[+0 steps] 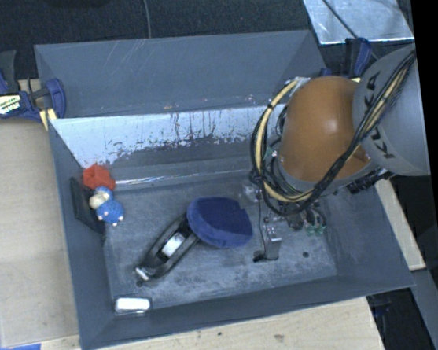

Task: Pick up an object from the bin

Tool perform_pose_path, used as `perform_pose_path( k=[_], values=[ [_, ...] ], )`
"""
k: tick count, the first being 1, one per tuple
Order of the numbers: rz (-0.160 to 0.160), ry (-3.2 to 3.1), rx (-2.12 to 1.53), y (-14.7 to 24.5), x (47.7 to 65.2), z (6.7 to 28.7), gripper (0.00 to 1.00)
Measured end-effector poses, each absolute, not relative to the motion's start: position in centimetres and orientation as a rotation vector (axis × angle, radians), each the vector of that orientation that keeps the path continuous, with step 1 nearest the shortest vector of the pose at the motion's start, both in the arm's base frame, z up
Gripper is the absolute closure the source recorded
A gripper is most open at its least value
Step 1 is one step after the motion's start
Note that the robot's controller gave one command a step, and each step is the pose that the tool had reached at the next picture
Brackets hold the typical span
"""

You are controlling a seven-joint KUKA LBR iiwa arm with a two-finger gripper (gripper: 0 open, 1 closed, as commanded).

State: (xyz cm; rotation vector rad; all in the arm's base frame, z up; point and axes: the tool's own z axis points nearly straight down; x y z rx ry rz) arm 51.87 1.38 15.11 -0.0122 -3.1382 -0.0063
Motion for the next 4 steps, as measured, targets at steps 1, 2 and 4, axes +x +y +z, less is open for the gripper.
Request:
perform_pose_path(
  k=[1,2,4],
  values=[
    [0.0,-3.136,0.279,4.2,53.5,13.7,0.0],
    [0.0,-3.144,0.17,3.5,56.7,8.2,0.0],
    [0.001,-3.147,0.179,1.9,52.5,21.5,1.0]
  ],
)
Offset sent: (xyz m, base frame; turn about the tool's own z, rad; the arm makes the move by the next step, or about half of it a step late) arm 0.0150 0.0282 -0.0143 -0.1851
